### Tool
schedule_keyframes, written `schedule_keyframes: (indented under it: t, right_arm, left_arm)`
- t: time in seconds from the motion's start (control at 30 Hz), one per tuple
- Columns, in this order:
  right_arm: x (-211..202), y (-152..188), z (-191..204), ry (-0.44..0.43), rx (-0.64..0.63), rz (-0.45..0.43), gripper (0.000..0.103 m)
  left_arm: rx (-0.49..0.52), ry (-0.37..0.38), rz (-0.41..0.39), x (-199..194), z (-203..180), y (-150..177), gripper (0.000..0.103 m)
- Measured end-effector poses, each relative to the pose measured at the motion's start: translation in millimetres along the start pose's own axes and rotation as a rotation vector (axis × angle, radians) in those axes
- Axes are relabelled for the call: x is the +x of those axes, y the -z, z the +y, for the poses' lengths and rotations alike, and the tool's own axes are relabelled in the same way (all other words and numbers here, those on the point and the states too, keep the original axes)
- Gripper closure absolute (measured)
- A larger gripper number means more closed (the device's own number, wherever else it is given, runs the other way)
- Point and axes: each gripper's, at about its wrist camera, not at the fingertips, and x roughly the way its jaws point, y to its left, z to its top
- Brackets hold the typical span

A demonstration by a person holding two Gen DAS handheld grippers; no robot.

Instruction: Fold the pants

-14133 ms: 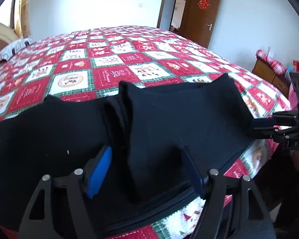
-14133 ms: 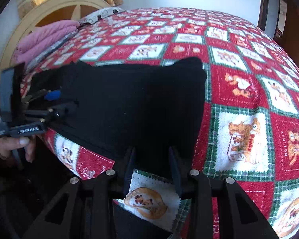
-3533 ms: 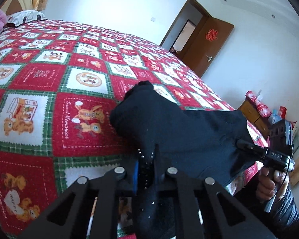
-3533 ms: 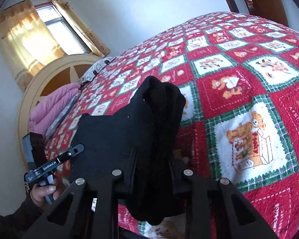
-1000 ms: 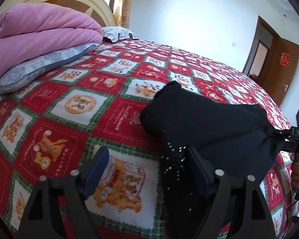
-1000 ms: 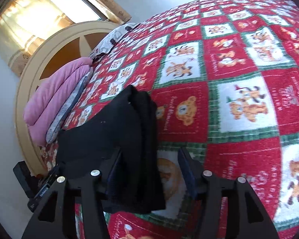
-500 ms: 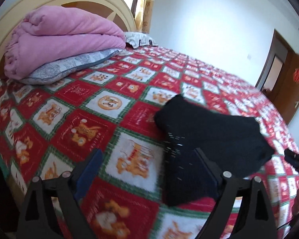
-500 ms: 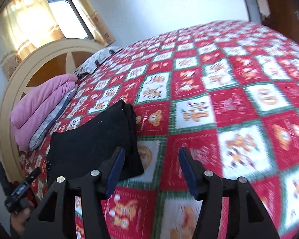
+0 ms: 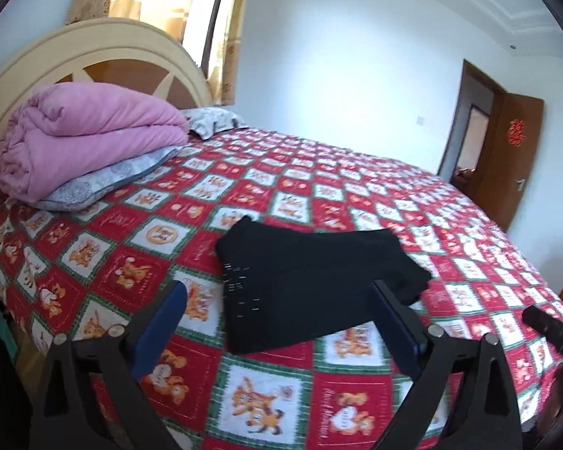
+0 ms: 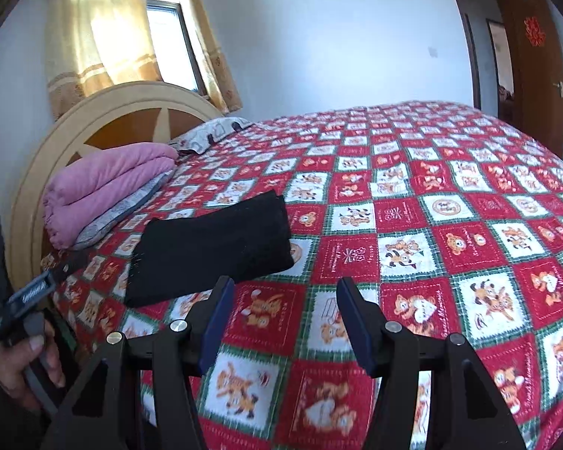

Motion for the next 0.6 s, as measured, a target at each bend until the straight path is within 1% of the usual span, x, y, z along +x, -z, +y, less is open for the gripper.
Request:
schedule_keyframes:
  t: [0.1,0.17,0.23,0.3,0.4,0.47,0.6]
  right_arm:
    - [-16.6,5.9,6.2,0.01,-0.045,-0.019,0.043]
    - [-22.8,3.0,9.7,0.026,-0.072,-0.022,0.041]
    - [-31.5,-0.5,9.3,0.012,-0.057,-0.047,0.041]
    - [-35.4,-3.6,8.5,0.0,-0.046,-0.047,0.041]
    - [-45.1,-8.1,12.3,0.015,-0.069,-0.067,0.041]
    - [-52.6,-11.4,15.2,0.007,-0.076,-0.081,0.041]
    - [-67.2,-16.9,22.3,0.003,-0.1,-0.112,0.041]
  left_arm:
    - [0.024,0.018,-0.02,-11.0,-10.7,-0.7,0.004]
    - [0.033,0.027,-0.03,-17.0,-14.9,-0.3,0.004]
    - [0.032,0.033,-0.041,-22.7,-16.9,-0.2,0.004]
    - [0.03,0.035,-0.046,-26.5,-17.8,-0.4,0.004]
    - [0.028,0.036,-0.058,-33.1,-19.8,-1.6,0.004]
    - [0.027,0.043,-0.067,-38.0,-22.7,-3.2,0.004]
    - [0.056,0.054,-0.091,-50.4,-31.9,-6.4,0.003]
